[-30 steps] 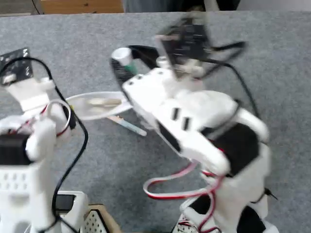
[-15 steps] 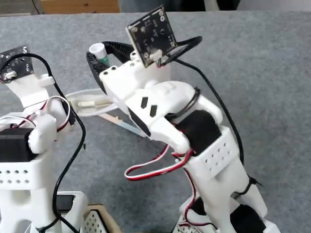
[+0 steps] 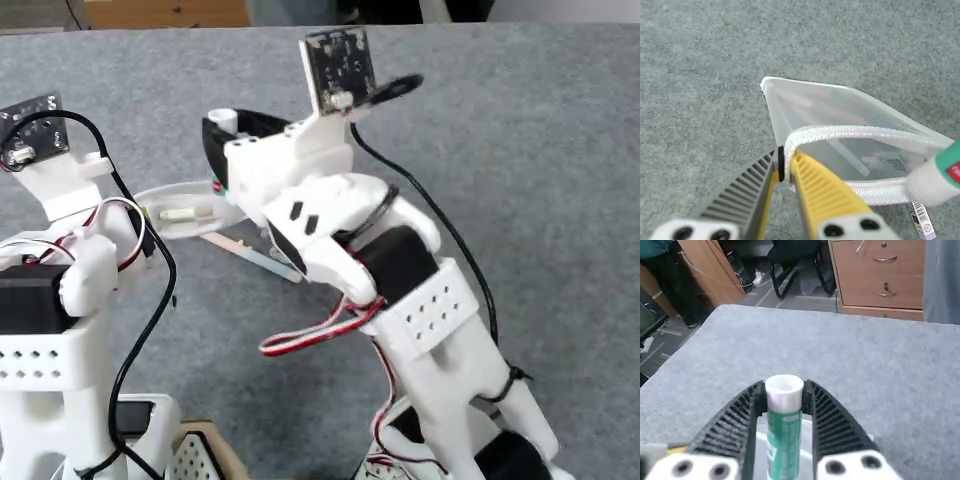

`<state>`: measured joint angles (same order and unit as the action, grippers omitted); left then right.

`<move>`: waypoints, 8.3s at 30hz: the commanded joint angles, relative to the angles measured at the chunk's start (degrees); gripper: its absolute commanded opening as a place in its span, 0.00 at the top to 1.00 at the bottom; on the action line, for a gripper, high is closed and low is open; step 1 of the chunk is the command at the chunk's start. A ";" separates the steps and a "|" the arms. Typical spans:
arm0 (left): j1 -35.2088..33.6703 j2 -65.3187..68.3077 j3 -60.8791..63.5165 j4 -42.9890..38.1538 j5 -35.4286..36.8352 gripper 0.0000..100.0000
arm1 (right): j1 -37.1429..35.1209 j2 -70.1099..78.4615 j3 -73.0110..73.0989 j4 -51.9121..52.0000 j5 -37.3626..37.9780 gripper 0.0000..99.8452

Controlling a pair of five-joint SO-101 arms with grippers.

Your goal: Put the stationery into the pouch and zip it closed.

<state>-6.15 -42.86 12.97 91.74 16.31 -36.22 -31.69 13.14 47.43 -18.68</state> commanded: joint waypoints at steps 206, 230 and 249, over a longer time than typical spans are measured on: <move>0.48 -5.19 -5.67 8.88 -0.88 0.97 | 0.09 -11.38 -2.95 -1.41 11.25 0.99; -2.07 1.23 -5.67 4.40 -0.79 0.97 | -3.08 -6.99 17.89 -18.99 18.81 0.99; -2.15 1.32 -5.67 4.40 -0.53 0.97 | -2.11 -15.96 11.38 3.69 24.26 0.99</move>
<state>-7.12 -42.42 7.34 97.10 15.87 -40.09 -46.02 26.51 47.78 4.62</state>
